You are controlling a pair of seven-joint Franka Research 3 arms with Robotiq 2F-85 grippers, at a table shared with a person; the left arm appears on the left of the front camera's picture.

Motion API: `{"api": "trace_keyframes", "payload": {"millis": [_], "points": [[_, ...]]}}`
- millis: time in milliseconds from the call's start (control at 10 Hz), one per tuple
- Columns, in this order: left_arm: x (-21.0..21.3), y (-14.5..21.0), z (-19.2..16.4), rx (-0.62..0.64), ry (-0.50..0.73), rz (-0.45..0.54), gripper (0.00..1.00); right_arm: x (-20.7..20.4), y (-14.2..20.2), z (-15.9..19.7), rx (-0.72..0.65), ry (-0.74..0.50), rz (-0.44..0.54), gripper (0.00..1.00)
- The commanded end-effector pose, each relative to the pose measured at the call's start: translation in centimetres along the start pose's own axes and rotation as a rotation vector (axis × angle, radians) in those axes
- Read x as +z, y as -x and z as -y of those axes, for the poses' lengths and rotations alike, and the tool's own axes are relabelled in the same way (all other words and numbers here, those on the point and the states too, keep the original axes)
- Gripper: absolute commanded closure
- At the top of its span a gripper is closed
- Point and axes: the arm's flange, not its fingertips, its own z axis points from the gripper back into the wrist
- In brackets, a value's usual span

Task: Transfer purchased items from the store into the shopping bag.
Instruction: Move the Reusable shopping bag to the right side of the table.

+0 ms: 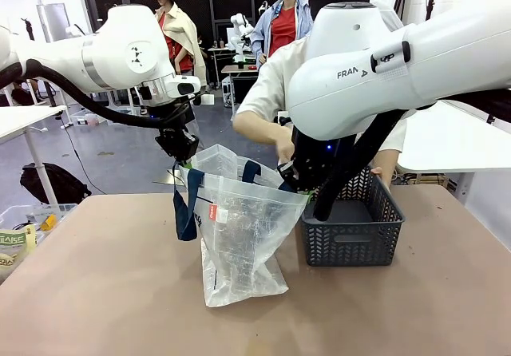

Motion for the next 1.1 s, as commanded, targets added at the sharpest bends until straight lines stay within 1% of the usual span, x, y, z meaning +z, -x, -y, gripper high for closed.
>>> {"api": "trace_keyframes", "payload": {"millis": [0,1000], "points": [[0.1,0.33,0.02,0.012,-0.005,0.005,1.0,0.04,0.1,0.09,-0.005,-0.002,0.004,1.0],[0.1,0.33,0.02,0.012,-0.005,0.005,1.0,0.04,0.1,0.09,-0.005,-0.002,0.004,1.0]]}}
